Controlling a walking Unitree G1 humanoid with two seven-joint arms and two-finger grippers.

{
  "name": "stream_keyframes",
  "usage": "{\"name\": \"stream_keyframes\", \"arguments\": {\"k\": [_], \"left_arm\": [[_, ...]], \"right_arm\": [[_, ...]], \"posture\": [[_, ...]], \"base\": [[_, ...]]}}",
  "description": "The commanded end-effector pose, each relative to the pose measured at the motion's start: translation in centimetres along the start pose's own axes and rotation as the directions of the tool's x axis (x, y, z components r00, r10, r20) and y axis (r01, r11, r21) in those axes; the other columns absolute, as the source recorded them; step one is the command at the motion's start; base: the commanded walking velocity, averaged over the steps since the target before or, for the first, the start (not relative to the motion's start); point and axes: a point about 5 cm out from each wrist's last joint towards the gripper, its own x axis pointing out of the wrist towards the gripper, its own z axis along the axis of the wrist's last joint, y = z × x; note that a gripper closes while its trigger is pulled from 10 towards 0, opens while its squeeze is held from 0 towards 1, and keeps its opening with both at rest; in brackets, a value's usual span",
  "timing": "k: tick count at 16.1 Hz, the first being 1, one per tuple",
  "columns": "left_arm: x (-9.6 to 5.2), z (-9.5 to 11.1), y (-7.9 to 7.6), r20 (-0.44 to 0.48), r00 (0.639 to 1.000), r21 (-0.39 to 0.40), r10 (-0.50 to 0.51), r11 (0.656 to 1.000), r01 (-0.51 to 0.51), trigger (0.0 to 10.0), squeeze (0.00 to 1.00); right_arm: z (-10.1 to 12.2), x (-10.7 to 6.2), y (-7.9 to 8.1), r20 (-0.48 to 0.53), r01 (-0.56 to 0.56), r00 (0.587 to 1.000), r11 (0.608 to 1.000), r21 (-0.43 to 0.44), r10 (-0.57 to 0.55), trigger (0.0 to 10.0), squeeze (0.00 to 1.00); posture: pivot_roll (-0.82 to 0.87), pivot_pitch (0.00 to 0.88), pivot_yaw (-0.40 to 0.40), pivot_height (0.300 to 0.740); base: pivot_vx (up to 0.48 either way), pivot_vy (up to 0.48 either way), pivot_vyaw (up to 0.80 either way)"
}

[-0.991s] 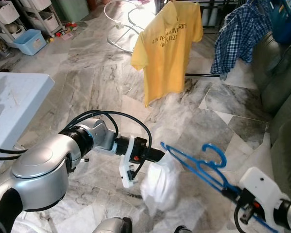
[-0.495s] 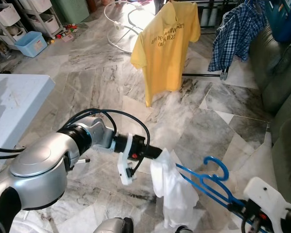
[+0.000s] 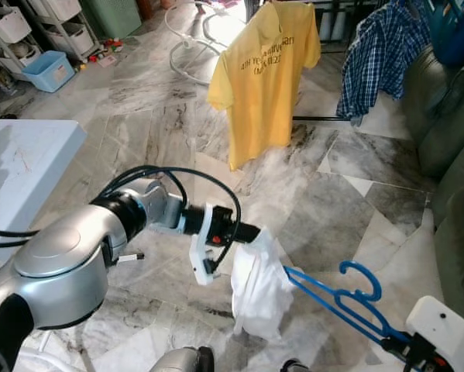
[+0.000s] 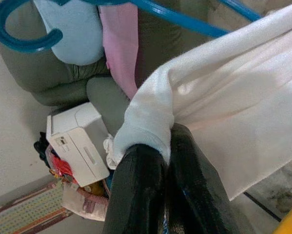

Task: Hang hanger

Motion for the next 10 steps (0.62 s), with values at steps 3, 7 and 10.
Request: {"name": "stream_keyframes", "arguments": {"k": [3,7,10], "left_arm": [[-0.72,-0.95,0.38,-0.031,0.999,0.025,-0.011,1.000,0.012,10.0,0.00],[-0.92,-1.10,0.34,-0.035,0.999,0.033,-0.020,0.999,0.021,10.0,0.00],[-0.92,-1.10,0.34,-0.035,0.999,0.033,-0.020,0.999,0.021,10.0,0.00]], "right_arm": [[0.19,-0.03,0.57,0.019,-0.003,1.000,1.000,0.004,0.003,10.0,0.00],[-0.20,-0.25,0.51,0.007,0.013,1.000,1.000,0.014,-0.013,10.0,0.00],[-0.20,-0.25,0.51,0.007,0.013,1.000,1.000,0.014,-0.013,10.0,0.00]], "posture": [[-0.04,0.202,0.156,0.740],[-0.04,0.200,0.163,0.740],[-0.04,0.200,0.163,0.740]], "base": [[0.000,0.000,0.00],[0.000,0.000,0.00],[0.000,0.000,0.00]]}}
